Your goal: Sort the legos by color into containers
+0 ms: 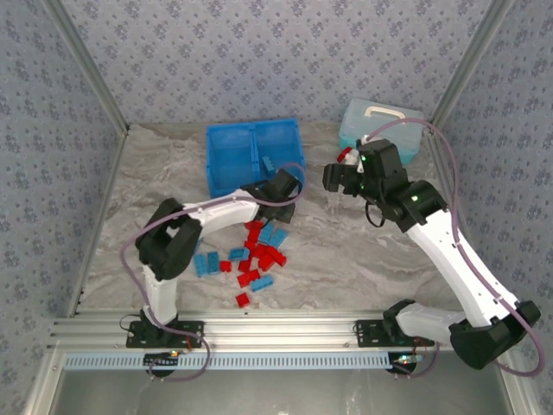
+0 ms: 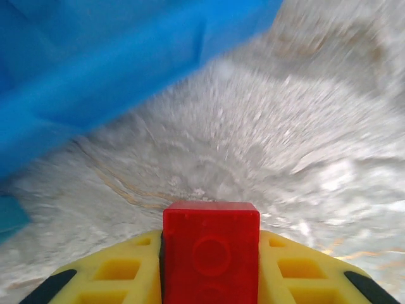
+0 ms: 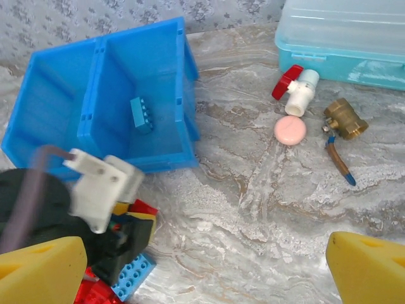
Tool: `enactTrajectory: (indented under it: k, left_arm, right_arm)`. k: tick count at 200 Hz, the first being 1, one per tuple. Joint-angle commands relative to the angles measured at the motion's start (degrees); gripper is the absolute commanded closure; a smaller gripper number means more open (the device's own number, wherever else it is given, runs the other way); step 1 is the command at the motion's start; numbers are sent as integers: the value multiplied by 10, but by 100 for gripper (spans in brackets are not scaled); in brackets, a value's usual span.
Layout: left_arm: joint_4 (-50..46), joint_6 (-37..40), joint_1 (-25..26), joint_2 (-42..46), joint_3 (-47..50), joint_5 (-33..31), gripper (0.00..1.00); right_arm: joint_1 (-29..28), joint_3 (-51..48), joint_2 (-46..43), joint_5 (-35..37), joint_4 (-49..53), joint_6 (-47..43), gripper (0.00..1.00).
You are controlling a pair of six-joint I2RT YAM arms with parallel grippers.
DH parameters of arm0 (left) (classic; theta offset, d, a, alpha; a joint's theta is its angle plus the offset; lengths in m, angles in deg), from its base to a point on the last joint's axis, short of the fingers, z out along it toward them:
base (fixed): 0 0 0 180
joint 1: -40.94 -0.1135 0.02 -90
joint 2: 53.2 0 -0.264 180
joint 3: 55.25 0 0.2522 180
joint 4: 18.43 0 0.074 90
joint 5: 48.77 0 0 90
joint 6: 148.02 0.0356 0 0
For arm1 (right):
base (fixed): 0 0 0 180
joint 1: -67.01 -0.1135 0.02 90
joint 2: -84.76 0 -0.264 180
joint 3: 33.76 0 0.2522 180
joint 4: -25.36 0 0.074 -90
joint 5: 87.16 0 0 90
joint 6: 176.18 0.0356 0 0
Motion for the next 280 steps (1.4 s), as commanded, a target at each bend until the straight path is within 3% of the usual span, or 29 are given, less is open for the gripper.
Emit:
enactTrajectory:
  k: [1, 36, 78, 115, 162, 178, 233, 280]
  left_arm:
    - [-25, -4, -28, 95, -33, -25, 75]
    - [-76, 11, -119, 120, -91, -67, 75]
    - [-102, -4, -224, 18, -171, -8, 76]
    - [-158, -9, -256, -109, -288, 9, 73]
    - [-214, -15, -264, -186, -401, 24, 58]
    - [-213, -16, -264, -175, -409, 34, 47]
    - [-214, -15, -262, -51, -382, 44, 36]
    - [-187, 52, -260, 171, -200, 76, 26]
  right_arm:
    - [13, -16, -17, -42, -5, 26, 0]
    - [16, -33, -30, -45, -8, 35, 0]
    - [17, -37, -28, -53, -8, 42, 0]
    - [17, -37, -32, -53, 2, 44, 0]
    - [18, -39, -32, -56, 4, 49, 0]
    - [17, -40, -29, -60, 6, 47, 0]
    - [5, -49, -3, -67, 7, 34, 0]
    - [-77, -64, 78, -89, 6, 13, 0]
